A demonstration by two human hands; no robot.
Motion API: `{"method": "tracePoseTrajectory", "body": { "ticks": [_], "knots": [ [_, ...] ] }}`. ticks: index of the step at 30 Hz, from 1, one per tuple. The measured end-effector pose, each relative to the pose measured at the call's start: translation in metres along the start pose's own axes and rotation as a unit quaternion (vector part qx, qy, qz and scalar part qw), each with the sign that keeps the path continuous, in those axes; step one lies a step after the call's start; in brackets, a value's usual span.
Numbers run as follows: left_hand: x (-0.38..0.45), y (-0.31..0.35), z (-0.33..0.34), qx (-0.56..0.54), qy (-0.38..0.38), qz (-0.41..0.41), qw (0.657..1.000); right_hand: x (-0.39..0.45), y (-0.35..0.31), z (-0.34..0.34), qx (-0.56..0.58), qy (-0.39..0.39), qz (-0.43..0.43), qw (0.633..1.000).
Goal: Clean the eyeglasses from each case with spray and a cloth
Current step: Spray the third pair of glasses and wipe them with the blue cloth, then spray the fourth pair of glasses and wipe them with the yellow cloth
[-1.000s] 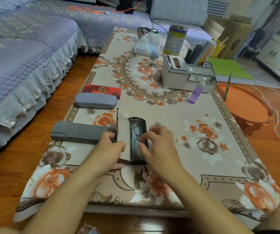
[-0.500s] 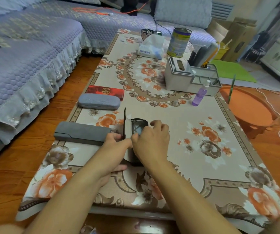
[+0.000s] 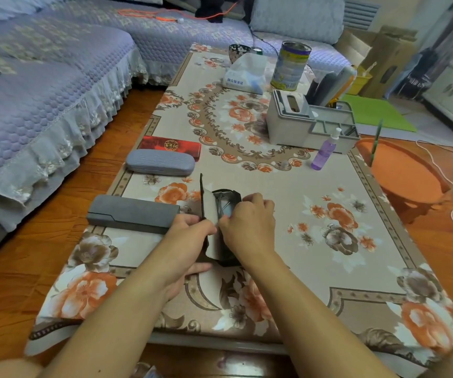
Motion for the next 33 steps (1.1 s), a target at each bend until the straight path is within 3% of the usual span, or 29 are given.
{"method": "tracePoseTrajectory", "body": {
  "ticks": [3,6,8,10,12,13,14,15,17,19,20,22,25,27,28,30,33],
  "knots": [
    [0.000,-0.001,0.001,0.014,0.008,0.003,1.000,0.002,0.006,-0.002,0.021,-0.004,-0.011,1.000],
    [0.001,0.000,0.003,0.016,0.013,0.013,1.000,-0.010,0.037,-0.008,0.180,0.008,0.035,0.983],
    [0.002,0.004,0.005,0.056,0.013,0.040,0.998,-0.025,0.055,-0.001,0.395,-0.060,0.096,0.912],
    [0.004,0.008,0.008,0.175,0.003,0.072,0.982,-0.044,0.053,0.009,0.571,-0.158,0.128,0.795],
    [0.004,0.009,0.012,0.368,0.023,0.082,0.926,-0.054,0.048,0.010,0.635,-0.217,0.118,0.732],
    [0.003,0.009,0.014,0.459,0.043,0.087,0.883,-0.057,0.047,0.009,0.642,-0.229,0.112,0.723],
    [0.001,0.009,0.018,0.524,0.058,0.095,0.845,-0.058,0.051,0.011,0.630,-0.224,0.112,0.735],
    [0.000,0.008,0.022,0.557,0.065,0.103,0.821,-0.057,0.057,0.009,0.590,-0.200,0.113,0.774],
    [-0.002,0.007,0.027,0.580,0.063,0.112,0.804,-0.048,0.073,-0.005,0.442,-0.094,0.091,0.887],
    [-0.002,0.010,0.028,0.601,0.059,0.115,0.789,-0.036,0.065,-0.030,0.271,-0.008,-0.046,0.962],
    [-0.002,0.014,0.028,0.614,0.053,0.119,0.778,-0.030,0.052,-0.037,0.190,-0.016,-0.142,0.971],
    [0.000,0.019,0.030,0.632,0.010,0.128,0.764,-0.021,0.030,-0.030,0.014,-0.147,-0.258,0.955],
    [-0.004,0.024,0.031,0.664,-0.064,0.130,0.734,-0.016,0.025,-0.011,-0.189,-0.294,-0.278,0.895],
    [-0.010,0.031,0.021,0.684,-0.065,0.136,0.714,-0.018,0.030,-0.005,-0.180,-0.298,-0.283,0.894],
    [-0.014,0.035,0.009,0.680,-0.059,0.125,0.720,-0.020,0.035,-0.004,-0.147,-0.294,-0.287,0.900],
    [-0.023,0.048,-0.026,0.654,-0.034,0.077,0.752,-0.023,0.048,-0.005,-0.077,-0.294,-0.290,0.907],
    [-0.039,0.069,-0.110,0.615,0.090,0.003,0.784,-0.014,0.046,-0.023,0.060,-0.267,-0.282,0.920]
  ]
}}
Point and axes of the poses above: each hand's wrist, its own x-axis towards the middle knuckle, its own z-axis out of the palm, y = z × x, the point moved 7 cm from there along x, towards the middle knuckle, and after that the axes turned 15 degrees about -y, right-handed, at the moved point
